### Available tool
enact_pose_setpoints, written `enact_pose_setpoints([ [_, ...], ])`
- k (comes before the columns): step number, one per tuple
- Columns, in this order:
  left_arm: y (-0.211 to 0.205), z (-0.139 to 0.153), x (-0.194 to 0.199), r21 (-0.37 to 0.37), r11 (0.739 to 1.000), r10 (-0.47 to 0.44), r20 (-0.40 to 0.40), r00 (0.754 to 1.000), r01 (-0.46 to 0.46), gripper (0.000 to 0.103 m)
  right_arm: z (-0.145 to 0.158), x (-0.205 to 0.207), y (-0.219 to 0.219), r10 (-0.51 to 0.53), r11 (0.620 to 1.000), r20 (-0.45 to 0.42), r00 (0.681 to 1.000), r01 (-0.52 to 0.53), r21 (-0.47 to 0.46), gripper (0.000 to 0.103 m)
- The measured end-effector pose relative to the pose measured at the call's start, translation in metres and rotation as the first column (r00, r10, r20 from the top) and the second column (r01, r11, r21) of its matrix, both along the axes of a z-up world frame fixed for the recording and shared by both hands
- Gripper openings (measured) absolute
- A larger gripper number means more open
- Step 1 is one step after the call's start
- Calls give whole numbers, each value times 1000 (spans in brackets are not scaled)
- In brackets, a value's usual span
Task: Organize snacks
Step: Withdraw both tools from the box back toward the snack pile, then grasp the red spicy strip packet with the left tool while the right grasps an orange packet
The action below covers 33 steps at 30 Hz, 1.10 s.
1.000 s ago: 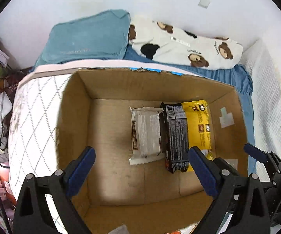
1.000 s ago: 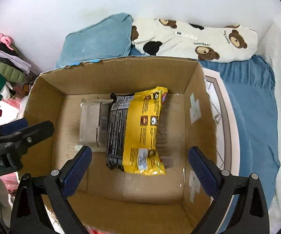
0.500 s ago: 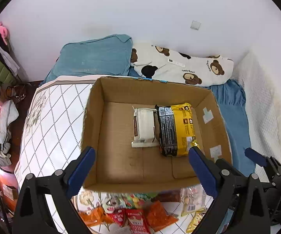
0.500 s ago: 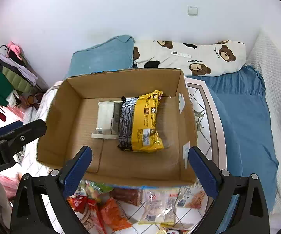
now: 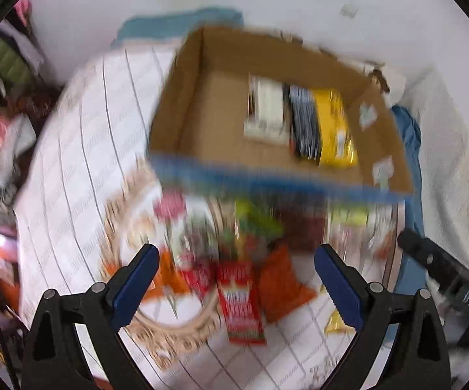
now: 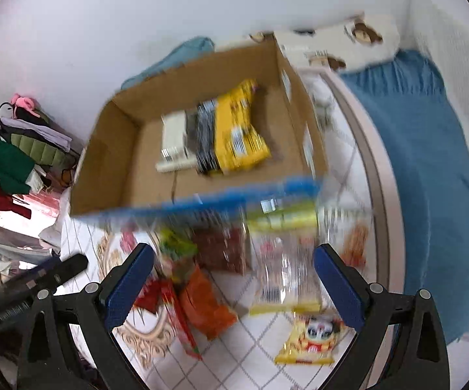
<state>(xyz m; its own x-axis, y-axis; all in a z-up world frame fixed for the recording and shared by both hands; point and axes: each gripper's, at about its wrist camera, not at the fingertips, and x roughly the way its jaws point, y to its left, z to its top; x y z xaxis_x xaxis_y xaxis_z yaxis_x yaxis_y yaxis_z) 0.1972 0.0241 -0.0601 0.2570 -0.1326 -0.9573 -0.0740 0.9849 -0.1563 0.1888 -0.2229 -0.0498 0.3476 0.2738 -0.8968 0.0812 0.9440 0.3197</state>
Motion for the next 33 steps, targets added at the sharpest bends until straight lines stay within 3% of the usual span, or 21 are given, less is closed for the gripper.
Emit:
enact_pose_setpoints([
  [3, -7, -42, -23, 4, 1000, -22, -94, 995, 22, 93, -28, -15, 2, 17, 1000, -59, 998, -17, 11, 95],
  [5, -12, -68, -32, 8, 999, -32, -136, 990, 33, 80, -41, -24, 5, 31, 999, -84, 996, -30, 12, 73],
  [6, -14, -83, -34, 5, 999, -36, -169, 985, 37, 74, -48, -27, 7, 41, 999, -98, 994, -40, 13, 71],
  [8, -20, -117, -35, -20, 999, -49, -240, 969, 46, 71, -58, -36, 9, 54, 999, -116, 992, -54, 9, 70],
  [12, -27, -152, -34, -21, 998, -57, -281, 958, 53, 68, -70, -46, 21, 106, 994, -137, 985, -109, -14, 70],
  [13, -27, -156, -34, -29, 998, -55, -280, 958, 49, 64, -72, -47, 26, 125, 991, -141, 982, -129, -19, 70],
  [14, -28, -158, -35, -19, 999, -54, -272, 961, 51, 51, -72, -47, 30, 138, 989, -142, 980, -143, -23, 70],
  [15, -28, -160, -37, 6, 999, -50, -268, 962, 54, 48, -73, -48, 36, 156, 986, -140, 978, -162, -31, 70],
  [22, -6, -163, -73, 44, 999, -1, -276, 961, 14, 47, -85, -42, 96, 333, 933, -125, 935, -346, -101, 71],
  [28, 3, -172, -92, 57, 998, 25, -278, 960, -9, 47, -125, -37, 160, 491, 810, -192, 850, -526, -259, 70],
  [29, 3, -173, -93, 55, 998, 26, -275, 961, -11, 47, -132, -36, 163, 489, 801, -210, 847, -531, -275, 64],
  [30, 2, -174, -95, 56, 998, 24, -271, 962, -9, 47, -137, -36, 163, 476, 809, -219, 852, -522, -270, 62],
  [33, 2, -174, -101, 66, 998, 16, -264, 965, 2, 47, -140, -34, 142, 378, 883, -234, 896, -425, -200, 57],
])
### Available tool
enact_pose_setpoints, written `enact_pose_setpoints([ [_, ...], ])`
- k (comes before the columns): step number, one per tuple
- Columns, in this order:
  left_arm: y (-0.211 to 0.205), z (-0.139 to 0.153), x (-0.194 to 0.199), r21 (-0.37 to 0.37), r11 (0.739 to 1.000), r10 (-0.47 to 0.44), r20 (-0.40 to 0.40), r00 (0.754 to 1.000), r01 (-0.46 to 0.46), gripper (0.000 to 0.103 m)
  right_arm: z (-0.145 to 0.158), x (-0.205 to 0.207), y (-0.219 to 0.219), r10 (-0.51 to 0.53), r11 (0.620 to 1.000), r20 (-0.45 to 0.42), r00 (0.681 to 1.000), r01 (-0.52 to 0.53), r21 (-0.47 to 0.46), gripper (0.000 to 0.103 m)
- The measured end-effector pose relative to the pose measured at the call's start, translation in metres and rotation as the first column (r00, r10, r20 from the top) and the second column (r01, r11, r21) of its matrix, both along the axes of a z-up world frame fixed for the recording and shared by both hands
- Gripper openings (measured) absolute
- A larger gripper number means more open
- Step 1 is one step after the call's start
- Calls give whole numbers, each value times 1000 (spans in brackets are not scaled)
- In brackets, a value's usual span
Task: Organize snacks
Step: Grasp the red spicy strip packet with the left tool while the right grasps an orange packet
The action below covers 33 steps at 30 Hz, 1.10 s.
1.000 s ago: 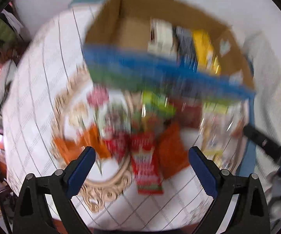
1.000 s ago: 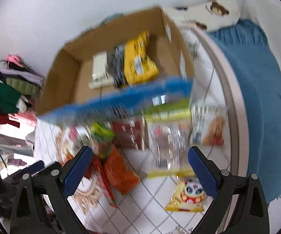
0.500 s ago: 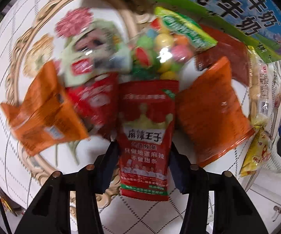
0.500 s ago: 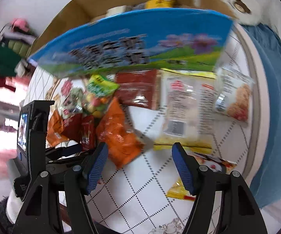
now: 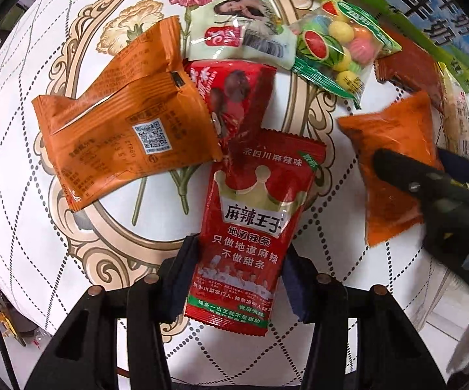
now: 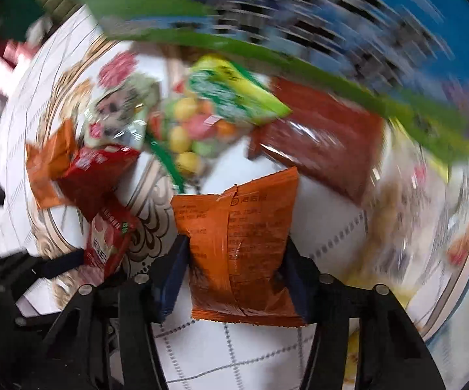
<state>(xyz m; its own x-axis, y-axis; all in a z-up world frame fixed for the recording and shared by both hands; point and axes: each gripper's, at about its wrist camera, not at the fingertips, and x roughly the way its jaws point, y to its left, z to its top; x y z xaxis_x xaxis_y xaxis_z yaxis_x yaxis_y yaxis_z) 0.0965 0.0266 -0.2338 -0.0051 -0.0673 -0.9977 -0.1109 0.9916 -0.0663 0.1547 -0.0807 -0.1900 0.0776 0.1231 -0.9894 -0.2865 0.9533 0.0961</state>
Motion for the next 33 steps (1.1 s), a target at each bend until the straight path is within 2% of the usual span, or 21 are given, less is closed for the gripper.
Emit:
enact_pose_setpoints([
  [2, -4, 2, -6, -27, 1000, -13, -10, 1000, 13, 47, 0, -6, -27, -115, 990, -67, 991, 120, 73, 56],
  [4, -8, 4, -17, -58, 998, -31, -27, 999, 29, 47, -3, -19, -55, -208, 963, -149, 967, 229, 140, 56],
  [6, -17, 2, -25, -103, 994, -37, -43, 998, 32, 47, -6, -35, -75, -257, 943, -199, 946, 291, 164, 56],
  [7, -22, -1, -30, -135, 990, -39, -61, 997, 30, 47, -7, -42, -82, -270, 938, -209, 940, 306, 164, 56],
  [9, -29, -6, -33, -142, 989, -51, -71, 996, 40, 48, -10, -53, -89, -284, 932, -221, 933, 323, 163, 57],
  [10, -29, -9, -34, -144, 989, -55, -76, 996, 44, 50, -11, -57, -91, -290, 929, -229, 929, 330, 166, 62],
  [11, -29, -12, -33, -160, 986, -61, -82, 995, 47, 56, -14, -63, -94, -301, 923, -244, 922, 346, 169, 70],
  [12, -31, -14, -32, -181, 982, -71, -92, 993, 53, 59, -16, -70, -98, -313, 917, -246, 917, 359, 172, 72],
  [13, -30, -17, -31, -194, 979, -80, -101, 992, 59, 59, -14, -76, -100, -324, 913, -235, 916, 368, 175, 76],
  [16, -29, -19, -26, -212, 974, -106, -118, 987, 80, 59, -4, -86, -100, -332, 920, -178, 926, 360, 157, 76],
  [19, -28, -17, -4, -169, 979, -135, -109, 985, 116, 59, 2, -91, -97, -341, 917, -161, 926, 365, 159, 76],
  [20, -30, -17, 9, -143, 981, -145, -101, 984, 130, 58, 3, -93, -94, -344, 918, -152, 927, 366, 153, 76],
  [22, -36, -15, 13, -72, 987, -148, -74, 986, 143, 51, 5, -95, -96, -357, 916, -135, 924, 375, 144, 76],
  [23, -38, -14, 14, -61, 988, -143, -70, 987, 139, 49, 3, -95, -96, -367, 912, -133, 921, 384, 141, 76],
  [28, -24, -13, 23, -69, 995, -71, -58, 996, 67, 48, -4, -95, -88, -381, 909, -108, 918, 393, 136, 76],
  [31, -15, -17, 26, -63, 995, -77, -55, 996, 73, 48, -14, -93, -78, -370, 917, -102, 923, 381, 123, 76],
  [33, -16, -18, 25, -52, 996, -75, -48, 996, 73, 47, -18, -93, -72, -362, 924, -80, 929, 369, 98, 70],
])
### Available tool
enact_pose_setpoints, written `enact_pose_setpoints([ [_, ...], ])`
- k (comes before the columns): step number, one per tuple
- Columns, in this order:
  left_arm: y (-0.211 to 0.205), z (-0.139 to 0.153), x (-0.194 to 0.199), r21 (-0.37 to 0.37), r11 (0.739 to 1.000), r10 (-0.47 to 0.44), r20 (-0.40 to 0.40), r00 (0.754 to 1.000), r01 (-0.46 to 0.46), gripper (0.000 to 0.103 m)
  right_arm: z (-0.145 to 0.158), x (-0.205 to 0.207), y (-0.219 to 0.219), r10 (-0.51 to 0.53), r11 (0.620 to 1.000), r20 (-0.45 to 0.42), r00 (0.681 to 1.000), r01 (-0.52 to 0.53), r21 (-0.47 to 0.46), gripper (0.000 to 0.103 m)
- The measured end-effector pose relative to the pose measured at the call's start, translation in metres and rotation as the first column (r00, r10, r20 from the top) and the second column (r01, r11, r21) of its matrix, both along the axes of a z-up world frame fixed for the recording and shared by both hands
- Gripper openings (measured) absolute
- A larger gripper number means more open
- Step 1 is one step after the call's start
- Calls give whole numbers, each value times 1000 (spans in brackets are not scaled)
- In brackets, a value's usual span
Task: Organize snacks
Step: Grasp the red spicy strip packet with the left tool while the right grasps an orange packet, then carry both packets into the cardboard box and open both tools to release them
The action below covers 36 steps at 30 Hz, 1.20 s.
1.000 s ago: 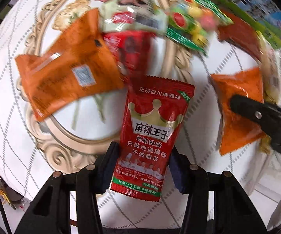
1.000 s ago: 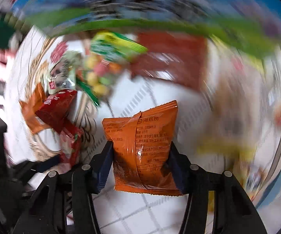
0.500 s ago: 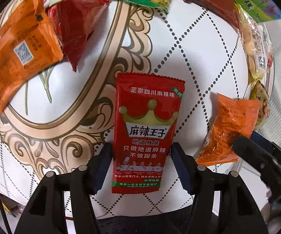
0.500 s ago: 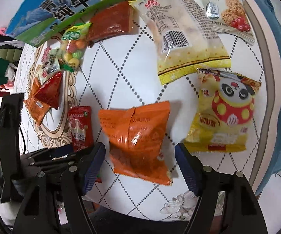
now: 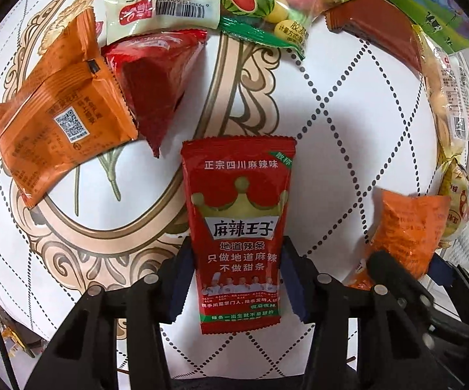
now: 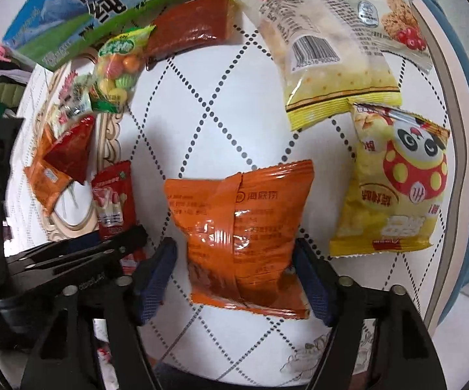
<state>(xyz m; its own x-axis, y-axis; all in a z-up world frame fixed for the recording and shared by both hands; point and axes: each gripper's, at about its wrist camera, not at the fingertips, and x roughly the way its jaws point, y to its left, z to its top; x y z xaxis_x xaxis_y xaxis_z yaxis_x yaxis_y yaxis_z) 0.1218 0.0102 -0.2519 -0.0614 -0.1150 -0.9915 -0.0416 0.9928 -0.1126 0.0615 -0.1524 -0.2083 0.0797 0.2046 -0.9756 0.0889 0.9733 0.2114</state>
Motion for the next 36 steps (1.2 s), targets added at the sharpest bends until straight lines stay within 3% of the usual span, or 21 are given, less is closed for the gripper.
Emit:
enact_pose_setpoints([
  [4, -14, 10, -10, 22, 1000, -16, 29, 999, 16, 45, 0, -1, 4, 4, 1000, 22, 1000, -4, -10, 58],
  [9, -19, 32, -28, -3, 1000, -26, 60, 998, 26, 44, 15, -4, -8, 18, 999, 26, 999, -19, 26, 54],
  [15, -12, 80, -30, -65, 997, -25, 127, 992, 34, 44, 49, -2, -15, 30, 995, 64, 997, -36, 90, 53],
  [20, -6, 137, -19, -157, 987, -7, 206, 978, 40, 44, 96, 15, -26, 17, 986, 125, 992, -37, 163, 53],
  [25, -9, 201, 32, -245, 967, 5, 275, 961, 65, 44, 156, 65, -46, -21, 975, 236, 971, -32, 219, 53],
  [29, -15, 240, 89, -224, 970, -13, 350, 937, 97, 44, 195, 128, -61, -32, 981, 338, 941, -35, 189, 53],
  [32, -17, 247, 143, -167, 978, -51, 377, 925, 123, 44, 204, 187, -69, -10, 991, 378, 926, -40, 125, 53],
  [36, -13, 230, 216, -111, 988, -67, 349, 935, 112, 44, 187, 262, -76, 5, 995, 336, 942, -37, 89, 53],
])
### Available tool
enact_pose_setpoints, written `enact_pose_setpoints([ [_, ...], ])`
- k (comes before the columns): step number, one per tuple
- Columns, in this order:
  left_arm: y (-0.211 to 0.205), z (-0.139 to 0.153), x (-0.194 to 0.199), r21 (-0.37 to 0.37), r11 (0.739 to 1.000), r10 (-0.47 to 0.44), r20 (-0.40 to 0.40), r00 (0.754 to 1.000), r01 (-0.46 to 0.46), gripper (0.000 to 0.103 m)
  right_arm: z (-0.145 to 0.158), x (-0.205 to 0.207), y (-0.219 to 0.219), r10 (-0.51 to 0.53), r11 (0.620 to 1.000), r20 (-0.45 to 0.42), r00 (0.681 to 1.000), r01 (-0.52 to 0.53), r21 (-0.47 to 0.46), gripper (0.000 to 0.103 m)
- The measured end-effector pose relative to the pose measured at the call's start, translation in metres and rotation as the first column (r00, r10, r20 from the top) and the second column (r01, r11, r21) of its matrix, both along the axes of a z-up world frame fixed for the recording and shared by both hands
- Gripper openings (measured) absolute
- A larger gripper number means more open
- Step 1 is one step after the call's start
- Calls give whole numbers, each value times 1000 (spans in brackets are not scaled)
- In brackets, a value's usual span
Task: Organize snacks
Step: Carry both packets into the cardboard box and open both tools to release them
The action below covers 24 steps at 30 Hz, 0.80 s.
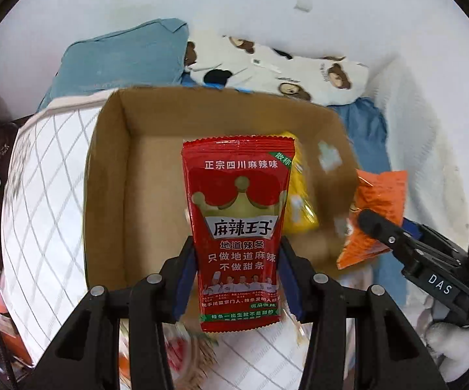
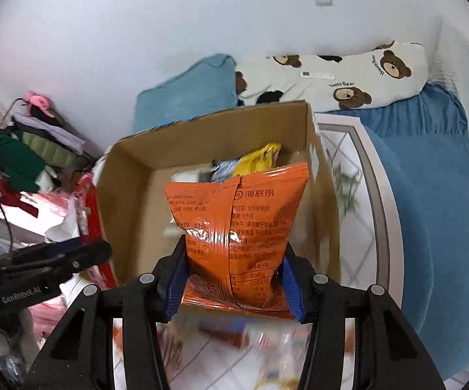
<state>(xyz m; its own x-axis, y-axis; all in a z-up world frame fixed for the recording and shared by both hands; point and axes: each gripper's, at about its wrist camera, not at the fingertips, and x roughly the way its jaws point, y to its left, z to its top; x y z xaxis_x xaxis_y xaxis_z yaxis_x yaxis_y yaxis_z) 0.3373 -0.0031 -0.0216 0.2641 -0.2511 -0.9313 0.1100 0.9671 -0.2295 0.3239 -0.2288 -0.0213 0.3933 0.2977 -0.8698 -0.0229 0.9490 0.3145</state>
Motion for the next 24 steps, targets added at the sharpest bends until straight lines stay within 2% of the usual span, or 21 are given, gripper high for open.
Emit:
enact_pose_setpoints([
  [4, 5, -26, 64, 38, 999, 36, -51, 998, -34, 45, -26, 58, 0, 12, 1000, -70, 997, -14, -28, 53],
  [7, 9, -44, 92, 57, 997, 50, -83, 995, -45, 47, -42, 86, 2, 11, 998, -100, 995, -17, -54, 54],
  [9, 8, -54, 106, 61, 997, 55, -107, 993, -49, 47, -52, 102, -1, 2, 999, -128, 992, -7, -39, 59],
  [10, 10, -56, 110, 62, 996, 64, -117, 991, -57, 50, -57, 108, -4, -8, 1000, -145, 989, 4, -30, 78],
  [11, 10, -55, 109, 64, 996, 71, -121, 990, -63, 58, -62, 115, -6, -21, 1000, -157, 987, 17, -22, 96],
  [12, 13, -58, 113, 65, 995, 85, -117, 990, -78, 74, -65, 117, -7, -29, 999, -159, 987, 25, -26, 98],
  [14, 16, -58, 114, 70, 994, 97, -107, 990, -90, 97, -66, 122, -6, -36, 999, -155, 987, 31, -35, 98],
  [20, 19, -64, 107, 80, 992, 104, -112, 988, -95, 98, -71, 111, 0, -19, 998, -162, 987, 10, -58, 98],
  [24, 16, -67, 89, 100, 990, 106, -93, 990, -97, 98, -75, 98, 3, -30, 997, -156, 987, 17, -82, 98],
])
